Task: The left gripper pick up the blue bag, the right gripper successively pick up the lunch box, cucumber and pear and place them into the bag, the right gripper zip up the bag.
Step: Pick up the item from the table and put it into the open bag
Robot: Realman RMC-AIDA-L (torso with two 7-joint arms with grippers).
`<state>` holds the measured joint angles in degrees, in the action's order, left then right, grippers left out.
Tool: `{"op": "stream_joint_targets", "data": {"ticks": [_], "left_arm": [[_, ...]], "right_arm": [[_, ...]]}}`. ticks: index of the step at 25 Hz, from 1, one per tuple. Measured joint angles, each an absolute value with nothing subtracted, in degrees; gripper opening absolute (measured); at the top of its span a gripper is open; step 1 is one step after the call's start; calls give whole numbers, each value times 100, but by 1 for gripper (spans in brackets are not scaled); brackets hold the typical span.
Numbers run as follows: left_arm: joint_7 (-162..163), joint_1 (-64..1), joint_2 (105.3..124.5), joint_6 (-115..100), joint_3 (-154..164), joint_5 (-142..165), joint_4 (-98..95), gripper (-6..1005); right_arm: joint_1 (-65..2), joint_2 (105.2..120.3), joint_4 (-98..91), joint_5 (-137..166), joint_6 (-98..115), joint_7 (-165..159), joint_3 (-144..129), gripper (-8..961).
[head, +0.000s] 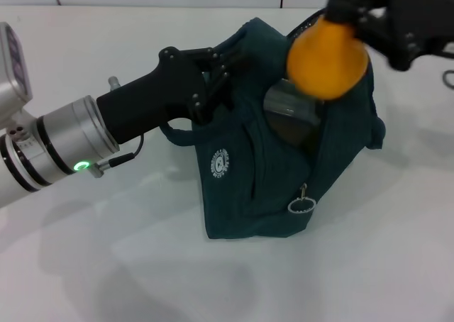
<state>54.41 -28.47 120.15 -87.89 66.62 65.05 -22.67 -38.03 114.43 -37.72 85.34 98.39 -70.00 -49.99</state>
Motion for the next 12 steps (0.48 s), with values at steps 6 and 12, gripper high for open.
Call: {"op": "stream_joint_targets", "data": {"ticks": [6,12], "left_arm": [[5440,-2848,12014,-8789,6643,6504,-2267,35],[5440,-2864,12018,-8762,6628,6500,-2267,35]], "right_arm": [[-3877,11458,-3780,8746,9500,-7083,-5406,33],[-3893,11424,-3784,8828,9347,-7077,-5791,34]]}}
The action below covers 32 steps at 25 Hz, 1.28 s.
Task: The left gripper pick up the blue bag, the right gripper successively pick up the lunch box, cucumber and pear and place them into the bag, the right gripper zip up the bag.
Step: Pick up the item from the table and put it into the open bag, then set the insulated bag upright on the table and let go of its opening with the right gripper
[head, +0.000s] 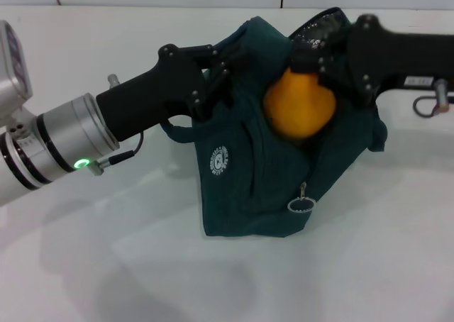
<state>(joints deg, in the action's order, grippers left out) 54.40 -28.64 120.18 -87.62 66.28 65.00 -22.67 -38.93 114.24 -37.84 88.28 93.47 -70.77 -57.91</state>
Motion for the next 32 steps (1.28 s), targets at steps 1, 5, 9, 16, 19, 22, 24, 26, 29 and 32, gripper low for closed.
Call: {"op": "stream_joint_targets", "data": {"ticks": [1,5,9,16,19,22,24,26,29,32], "left_arm": [[5440,-2871,12019,-8756,6627,6498,-2267,35],[5422,-2957,12019,-8746,6641,6416,-2137,35],[5367,-3022,12009,-8740,6637,6352,-1989,35],[5336,-3032,12005,-8735,6627,6352,-1970,35],[5335,-3032,12005,-8735,6638,6352,-1969,35],[5334,-3024,12005,-8735,6638,6351,-1968,35],[5335,-2997,12005,-8735,6631,6352,-1968,35],[5334,-2976,12006,-8735,6626,6352,-1968,35],[5335,-2965,12005,-8735,6626,6352,-1968,35],[5335,-2972,12001,-8736,6640,6352,-1968,35]], "right_arm": [[-3894,11439,-3784,8907,9328,-7067,-5820,34],[-3896,11513,-3787,9209,9273,-7048,-5878,33],[-3871,11525,-3769,9257,9258,-7059,-5926,33],[-3764,11524,-3783,9199,9320,-7048,-5892,49],[-3612,11527,-3882,9023,9318,-7000,-5873,61],[-3261,11517,-4152,8659,9389,-6866,-5863,324],[-2938,11492,-4472,8436,9423,-6808,-5852,407],[-2598,11437,-4890,8357,9476,-6866,-5824,489],[-2260,11270,-5193,8445,9559,-7093,-5795,496],[-2140,11110,-5136,8710,9580,-7278,-5791,503]]}}
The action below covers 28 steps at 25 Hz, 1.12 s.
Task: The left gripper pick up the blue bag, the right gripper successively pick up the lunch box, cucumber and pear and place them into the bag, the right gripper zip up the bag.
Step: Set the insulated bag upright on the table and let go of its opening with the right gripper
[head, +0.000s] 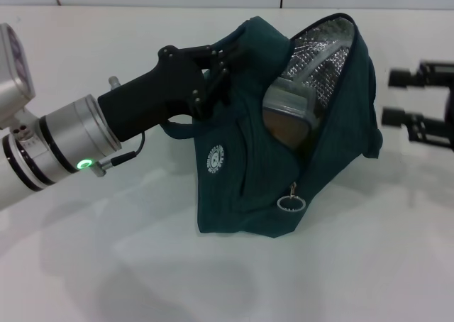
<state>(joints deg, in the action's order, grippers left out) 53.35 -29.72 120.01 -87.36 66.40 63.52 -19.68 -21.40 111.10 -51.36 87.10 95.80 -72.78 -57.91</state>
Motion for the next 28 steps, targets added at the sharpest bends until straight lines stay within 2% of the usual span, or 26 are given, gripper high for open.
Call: {"op": "stream_joint_targets", "data": {"ticks": [4,11,17,19,24,28], "left_arm": [[5332,-3034,11999,-8725,6662,6360,-1969,35],[5301,-3057,12014,-8686,6664,6359,-1969,35],[5299,-3013,12015,-8683,6661,6355,-1969,35],[5295,-3004,12015,-8684,6661,6353,-1964,35],[5260,-3026,12015,-8685,6661,6353,-1920,35],[5215,-3052,12015,-8682,6662,6364,-1910,35]], "right_arm": [[-2125,11087,-4840,9138,9437,-7353,-5788,512],[-2193,11221,-4658,9535,9633,-7316,-5925,506],[-2239,11061,-4688,9656,10594,-7286,-5911,480],[-2237,11053,-4690,9688,10674,-7226,-5888,472],[-2248,11132,-4640,9729,10020,-7218,-5890,451],[-2541,11305,-4413,9863,9388,-7239,-5925,434]]}}
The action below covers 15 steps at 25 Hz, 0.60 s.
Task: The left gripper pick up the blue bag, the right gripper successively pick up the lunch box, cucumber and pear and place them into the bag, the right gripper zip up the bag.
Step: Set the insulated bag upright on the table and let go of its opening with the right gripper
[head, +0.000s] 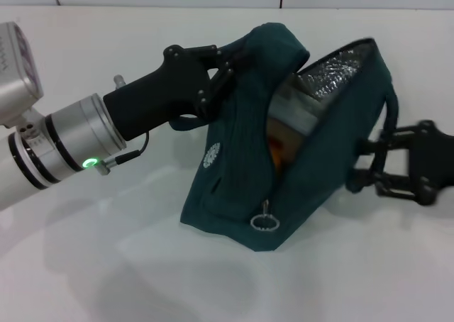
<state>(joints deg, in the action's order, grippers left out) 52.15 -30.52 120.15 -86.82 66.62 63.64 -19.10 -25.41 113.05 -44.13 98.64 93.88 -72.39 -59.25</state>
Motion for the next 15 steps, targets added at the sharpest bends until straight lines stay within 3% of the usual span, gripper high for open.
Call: {"op": "stream_joint_targets", "data": {"ticks": [5,15], "left_arm": [[5100,-3056,12021,-8714,6752,6405,-1905,35],[4476,-2910,12038,-8897,7088,6178,-1771,35]], "right_arm": [[-2841,11520,-4391,10135,8785,-7300,-5903,412],[-2952,11511,-4677,9598,7969,-7298,-5866,382]]}}
